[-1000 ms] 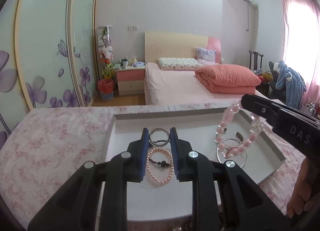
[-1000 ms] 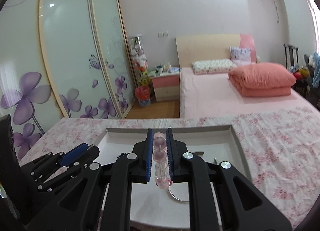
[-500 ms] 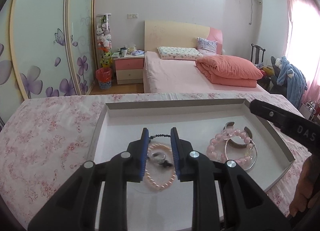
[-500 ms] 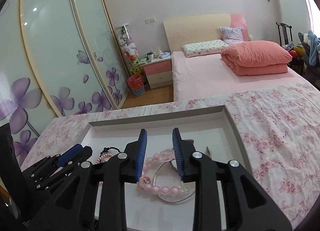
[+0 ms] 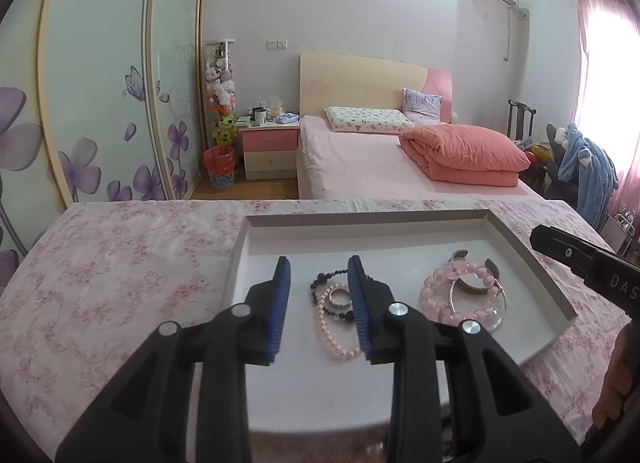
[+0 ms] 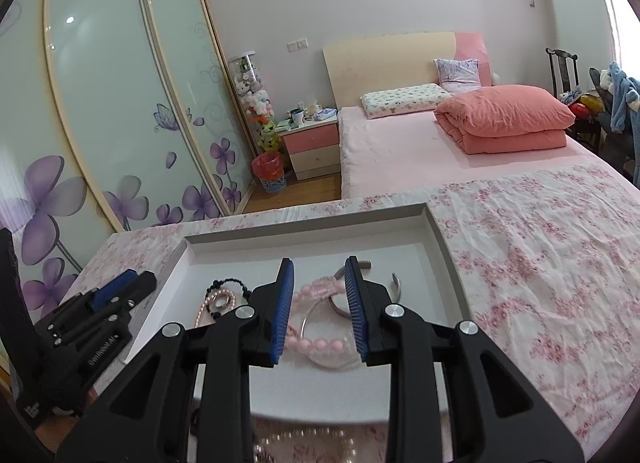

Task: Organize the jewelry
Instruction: 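Withdraw both open tools from the tray toward the remaining jewelry, then grasp the white pearl necklace with the right tool while the left tool grasps a loose pearl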

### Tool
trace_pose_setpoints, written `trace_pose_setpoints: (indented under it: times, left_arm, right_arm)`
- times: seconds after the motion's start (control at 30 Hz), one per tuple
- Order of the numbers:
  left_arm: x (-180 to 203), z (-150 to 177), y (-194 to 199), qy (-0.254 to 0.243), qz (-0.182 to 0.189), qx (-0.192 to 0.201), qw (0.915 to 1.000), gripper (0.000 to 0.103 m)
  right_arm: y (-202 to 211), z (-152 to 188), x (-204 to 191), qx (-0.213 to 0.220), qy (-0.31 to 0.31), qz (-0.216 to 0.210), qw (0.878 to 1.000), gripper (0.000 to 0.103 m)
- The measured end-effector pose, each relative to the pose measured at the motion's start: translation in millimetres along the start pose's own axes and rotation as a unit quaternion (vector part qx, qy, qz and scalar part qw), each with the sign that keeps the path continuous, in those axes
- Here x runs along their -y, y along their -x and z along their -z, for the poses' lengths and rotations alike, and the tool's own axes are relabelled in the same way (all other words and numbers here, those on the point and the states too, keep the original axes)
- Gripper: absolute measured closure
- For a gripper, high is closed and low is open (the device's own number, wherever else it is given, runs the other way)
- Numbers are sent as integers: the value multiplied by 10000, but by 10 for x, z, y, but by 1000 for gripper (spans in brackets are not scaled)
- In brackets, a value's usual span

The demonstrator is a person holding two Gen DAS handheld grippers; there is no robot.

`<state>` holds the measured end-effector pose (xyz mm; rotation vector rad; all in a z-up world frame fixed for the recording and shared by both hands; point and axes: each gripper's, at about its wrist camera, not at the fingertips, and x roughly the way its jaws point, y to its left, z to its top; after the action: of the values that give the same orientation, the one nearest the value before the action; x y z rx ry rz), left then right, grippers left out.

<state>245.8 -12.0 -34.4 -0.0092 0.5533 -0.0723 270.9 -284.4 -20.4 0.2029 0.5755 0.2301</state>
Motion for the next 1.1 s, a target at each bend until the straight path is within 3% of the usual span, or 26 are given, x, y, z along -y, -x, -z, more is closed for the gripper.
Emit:
trace_pose_setpoints:
  times: [0.13, 0.33, 0.47, 0.7, 0.8, 0.93, 1.1]
  left_arm:
    - [-105, 89, 247, 36, -16, 10, 10000, 67]
    - [-233, 345, 549, 28, 17, -131, 9999, 55]
    - [-272, 506, 630, -19, 8, -325, 9995, 55]
    - [-265, 613, 687, -144, 100, -441, 9989, 55]
    - [-245, 640, 683, -186, 128, -473, 9986, 55]
    - [-214, 663, 645, -240, 152, -547, 9981, 55]
    - [-151, 689, 608, -321, 206, -622, 9973, 55]
  right_arm:
    - [157, 120, 33, -116, 80, 42, 9999, 75]
    - [277, 442, 20, -680, 378, 90, 9969, 75]
    - [204, 647, 18, -1196, 482, 95, 9916, 75]
    - [15, 834, -25, -1652, 606, 311, 9839, 75]
    - [-30, 870, -35, -1702, 735, 429, 9817, 76]
    - [4, 910, -80, -1682, 1025, 549, 9789, 92]
    - [55, 890, 90, -1591, 945, 799, 9795, 92]
